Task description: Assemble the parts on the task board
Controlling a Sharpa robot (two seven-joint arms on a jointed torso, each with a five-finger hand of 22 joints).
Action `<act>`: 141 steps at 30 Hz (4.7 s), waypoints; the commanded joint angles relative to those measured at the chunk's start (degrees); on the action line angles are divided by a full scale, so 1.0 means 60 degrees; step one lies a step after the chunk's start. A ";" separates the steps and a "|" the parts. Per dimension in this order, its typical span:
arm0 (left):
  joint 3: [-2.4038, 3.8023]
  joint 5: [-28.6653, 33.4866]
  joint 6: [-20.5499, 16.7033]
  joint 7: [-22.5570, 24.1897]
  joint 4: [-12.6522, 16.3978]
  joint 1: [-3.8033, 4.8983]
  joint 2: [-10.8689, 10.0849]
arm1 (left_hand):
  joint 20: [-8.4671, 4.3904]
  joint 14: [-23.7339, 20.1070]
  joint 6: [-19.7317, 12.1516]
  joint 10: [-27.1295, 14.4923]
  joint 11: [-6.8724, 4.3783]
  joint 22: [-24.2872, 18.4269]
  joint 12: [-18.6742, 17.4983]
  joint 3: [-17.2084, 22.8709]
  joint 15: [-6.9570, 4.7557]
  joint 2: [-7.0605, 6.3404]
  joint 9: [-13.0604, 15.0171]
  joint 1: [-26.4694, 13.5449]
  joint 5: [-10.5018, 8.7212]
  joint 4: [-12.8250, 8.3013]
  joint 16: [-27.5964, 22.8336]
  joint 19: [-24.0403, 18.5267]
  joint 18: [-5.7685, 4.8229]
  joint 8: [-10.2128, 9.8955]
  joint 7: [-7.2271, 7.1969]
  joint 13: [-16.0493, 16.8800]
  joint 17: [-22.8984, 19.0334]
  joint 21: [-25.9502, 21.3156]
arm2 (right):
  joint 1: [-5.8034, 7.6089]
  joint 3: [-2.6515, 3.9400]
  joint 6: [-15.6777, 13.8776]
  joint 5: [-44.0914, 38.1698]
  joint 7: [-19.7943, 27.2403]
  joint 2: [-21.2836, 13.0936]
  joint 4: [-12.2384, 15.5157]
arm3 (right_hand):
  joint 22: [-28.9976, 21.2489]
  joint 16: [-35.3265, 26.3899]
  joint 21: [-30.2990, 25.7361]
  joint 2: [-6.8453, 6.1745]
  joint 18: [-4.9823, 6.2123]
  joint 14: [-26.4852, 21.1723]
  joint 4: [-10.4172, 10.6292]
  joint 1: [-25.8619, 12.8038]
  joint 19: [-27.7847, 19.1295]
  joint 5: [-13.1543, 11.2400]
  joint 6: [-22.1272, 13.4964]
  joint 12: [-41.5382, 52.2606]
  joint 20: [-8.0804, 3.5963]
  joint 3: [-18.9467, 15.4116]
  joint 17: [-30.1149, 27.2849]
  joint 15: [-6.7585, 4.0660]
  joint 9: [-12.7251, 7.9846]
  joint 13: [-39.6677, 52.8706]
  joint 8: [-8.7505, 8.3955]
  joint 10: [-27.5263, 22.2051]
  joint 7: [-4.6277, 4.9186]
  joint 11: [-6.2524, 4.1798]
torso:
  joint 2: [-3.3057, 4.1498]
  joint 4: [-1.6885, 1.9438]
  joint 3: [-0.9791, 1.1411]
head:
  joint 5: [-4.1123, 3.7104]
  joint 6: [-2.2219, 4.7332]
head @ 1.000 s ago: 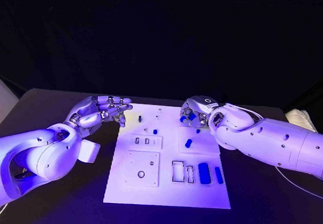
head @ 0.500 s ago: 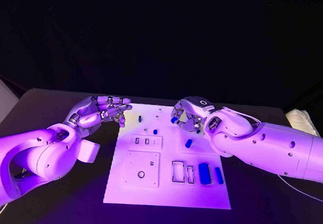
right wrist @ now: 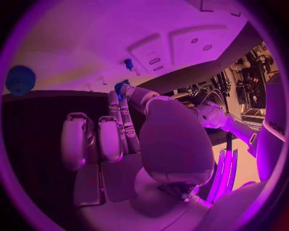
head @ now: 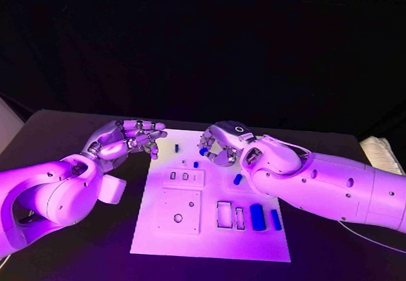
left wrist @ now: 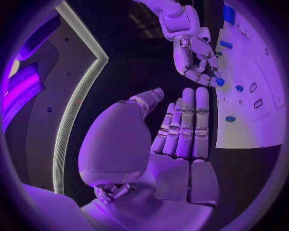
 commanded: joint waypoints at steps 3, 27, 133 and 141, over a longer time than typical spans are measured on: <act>0.0008 0.0027 0.0193 0.0039 0.0030 0.0021 0.0041 | 0.0011 -0.0068 -0.0061 -0.0086 -0.0008 0.0009 0.0035 0.0081 -0.0021 0.0035 0.0008 -0.0066 -0.0029 -0.0001 0.0053 -0.0053 0.0064 -0.0045 0.0121 0.0012 0.0016 0.0034 | -0.0006 0.0006 -0.0241 -0.0506 -0.0311 0.0315 -0.0508 | 0.0006 0.0051 0.0025 0.0215 -0.0062 0.0324 -0.0066 0.0138 0.0035 0.0067 0.0032 0.0049 -0.0042 0.0017 -0.0013 -0.0060 0.0616 0.0296 0.0052 0.0417 -0.0015 -0.0344 | 0.0009 0.0045 -0.0007 | -0.0018 -0.0001; 0.0009 0.0027 0.0212 0.0025 -0.0043 0.0054 0.0157 | 0.0011 -0.0068 -0.0061 -0.0086 -0.0008 0.0009 0.0035 0.0081 -0.0021 0.0035 0.0008 -0.0066 -0.0029 -0.0001 0.0053 -0.0053 0.0064 -0.0045 0.0121 0.0012 0.0016 0.0034 | 0.0026 0.0021 -0.0440 -0.0749 -0.0369 0.1648 -0.2938 | 0.0099 0.0070 0.0089 0.0217 -0.0078 0.0327 -0.0116 0.0117 0.0067 0.0084 -0.0005 0.0028 -0.0046 0.0071 -0.0002 -0.0062 0.0692 0.0327 0.0090 0.0426 -0.0016 -0.0345 | 0.0022 0.0153 -0.0051 | 0.0017 -0.0026; 0.0008 0.0004 0.0333 -0.0162 -0.0306 0.0309 0.0254 | 0.0021 -0.0138 -0.0083 -0.0117 0.0002 0.0042 0.0038 0.0137 -0.0010 0.0038 0.0019 -0.0060 -0.0036 -0.0010 0.0146 -0.0101 0.0065 -0.0051 0.0129 0.0012 0.0035 0.0110 | -0.0112 0.0012 -0.0540 -0.0236 0.0000 0.2033 -0.3659 | -0.1804 -0.0506 -0.1497 -0.0390 0.0339 -0.0012 -0.0204 -0.0547 -0.0947 0.0050 -0.1454 -0.0203 0.0401 0.0533 -0.1148 0.0436 0.0954 -0.0292 -0.0630 -0.1726 0.0495 0.0276 | 0.0074 0.0090 -0.0068 | 0.0228 -0.0113; 0.0008 0.0004 0.0350 -0.0135 -0.0341 0.0309 0.0143 | 0.0021 -0.0138 -0.0083 -0.0117 0.0002 0.0042 0.0038 0.0137 -0.0010 0.0038 0.0019 -0.0060 -0.0036 -0.0010 0.0146 -0.0101 0.0065 -0.0051 0.0129 0.0012 0.0035 0.0110 | -0.0012 0.0115 -0.0951 0.0954 -0.0078 0.0678 -0.2150 | -0.0611 0.0089 -0.0613 -0.0739 0.0096 0.0279 0.0034 -0.1001 -0.0277 0.0368 -0.1455 0.0672 0.0133 -0.0145 -0.0233 0.0077 0.1116 0.0176 -0.0670 0.0149 0.0137 -0.0224 | 0.0076 -0.0042 -0.0026 | 0.0245 0.0010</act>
